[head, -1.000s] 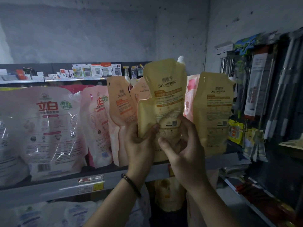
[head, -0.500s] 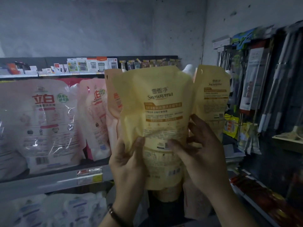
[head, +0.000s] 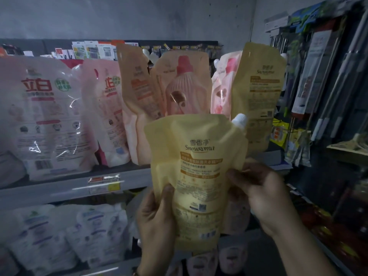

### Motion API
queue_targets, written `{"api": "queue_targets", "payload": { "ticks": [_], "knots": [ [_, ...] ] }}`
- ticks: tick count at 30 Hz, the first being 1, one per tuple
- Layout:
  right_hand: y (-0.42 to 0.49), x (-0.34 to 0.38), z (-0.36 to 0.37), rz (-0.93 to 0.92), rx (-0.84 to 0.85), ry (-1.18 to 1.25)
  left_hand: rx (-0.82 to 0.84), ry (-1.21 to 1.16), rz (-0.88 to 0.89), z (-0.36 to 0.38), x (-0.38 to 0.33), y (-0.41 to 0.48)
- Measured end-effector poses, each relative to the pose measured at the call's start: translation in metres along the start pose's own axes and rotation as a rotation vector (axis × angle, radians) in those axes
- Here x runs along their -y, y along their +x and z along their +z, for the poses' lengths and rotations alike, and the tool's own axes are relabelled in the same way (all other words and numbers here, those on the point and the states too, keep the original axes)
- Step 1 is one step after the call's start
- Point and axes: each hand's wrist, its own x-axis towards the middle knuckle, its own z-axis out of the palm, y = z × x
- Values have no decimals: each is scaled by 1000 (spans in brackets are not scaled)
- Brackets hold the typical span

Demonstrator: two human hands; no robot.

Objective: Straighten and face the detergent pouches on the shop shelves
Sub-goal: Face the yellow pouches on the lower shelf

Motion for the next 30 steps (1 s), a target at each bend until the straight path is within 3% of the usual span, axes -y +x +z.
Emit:
{"api": "queue_targets", "payload": {
  "ticks": [5,15,20,30],
  "knots": [
    [3,-37,-2,118,-23,-3,2,125,-37,-16,26,-3],
    [12,-103,1,171,-69,94,22,533,-11,-49,79,0],
    [25,-148,-3,125,-25,94,40,429,-142,-57,115,8],
    [39,-201,0,80,-6,29,13,385,-239,-61,153,29]
  ]
}}
